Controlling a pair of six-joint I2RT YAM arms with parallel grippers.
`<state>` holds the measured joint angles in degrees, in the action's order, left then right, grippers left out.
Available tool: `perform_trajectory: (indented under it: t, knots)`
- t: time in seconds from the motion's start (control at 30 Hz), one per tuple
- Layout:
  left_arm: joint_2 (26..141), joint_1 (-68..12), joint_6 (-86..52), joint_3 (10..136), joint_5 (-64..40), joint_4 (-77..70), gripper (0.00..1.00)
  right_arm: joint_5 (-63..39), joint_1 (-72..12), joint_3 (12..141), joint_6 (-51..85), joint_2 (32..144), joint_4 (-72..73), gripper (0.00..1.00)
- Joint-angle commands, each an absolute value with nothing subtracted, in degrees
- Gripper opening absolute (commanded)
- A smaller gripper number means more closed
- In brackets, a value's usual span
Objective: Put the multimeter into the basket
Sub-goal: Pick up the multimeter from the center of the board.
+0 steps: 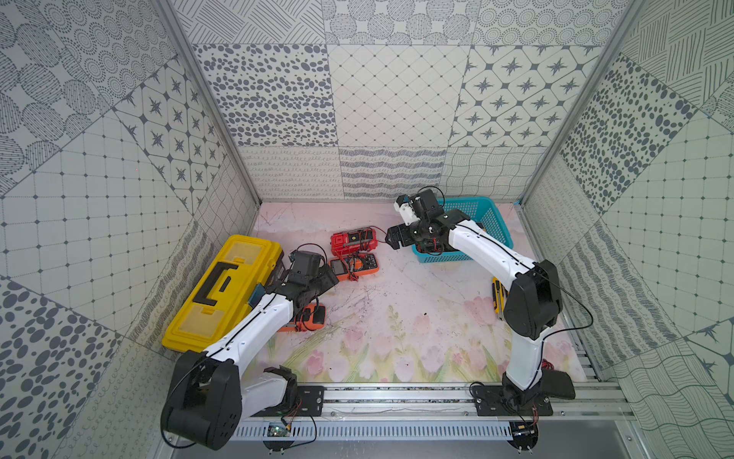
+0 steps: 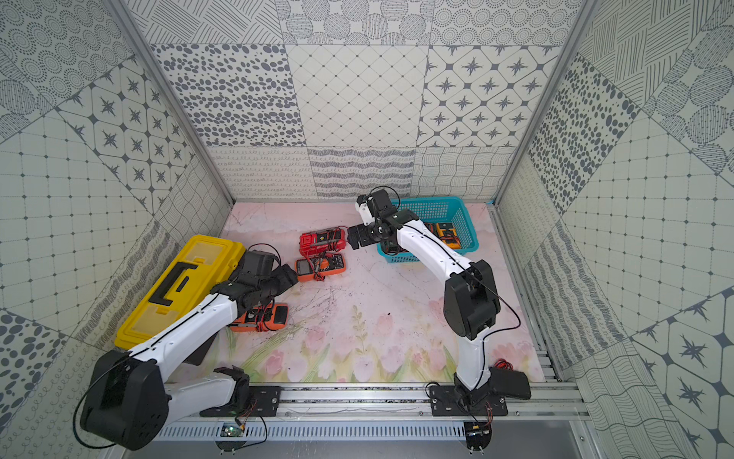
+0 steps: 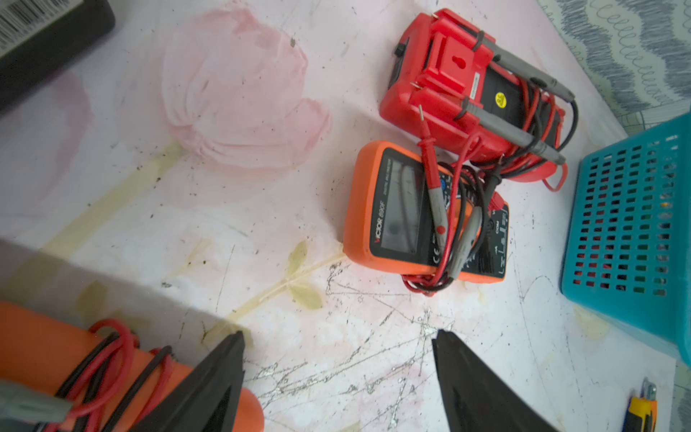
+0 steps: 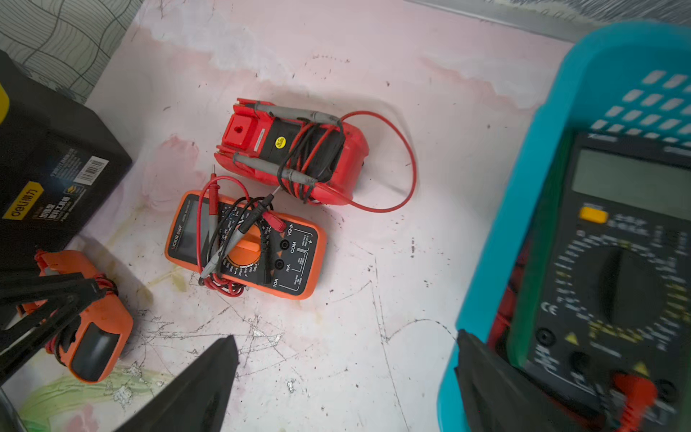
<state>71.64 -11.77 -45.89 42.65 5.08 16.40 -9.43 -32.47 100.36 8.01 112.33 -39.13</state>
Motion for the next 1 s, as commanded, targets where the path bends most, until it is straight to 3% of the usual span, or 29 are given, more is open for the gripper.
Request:
perform_trajectory:
  t: [0.0,0.17,0.63,0.97]
  knots:
    - [77.96,-8.5,-47.45,45.51,-2.79,7.21,0.83,-11.77,-34.0,103.39,6.89,115.48,-37.34,0.94]
    - [84.36,-7.26,-46.96,49.22,-4.42,6.35,0.73,-13.34,-36.21,105.54,7.57,120.05,-37.96,0.89]
    - [98.23,-5.53,-45.25,58.3,-10.88,3.37,0.68,-16.55,-39.4,106.8,9.15,126.48,-36.53,0.88]
    - [100.41,-5.5,-45.31,59.34,-12.61,2.15,0.68,-13.14,-40.06,108.63,9.89,130.87,-35.07,0.94]
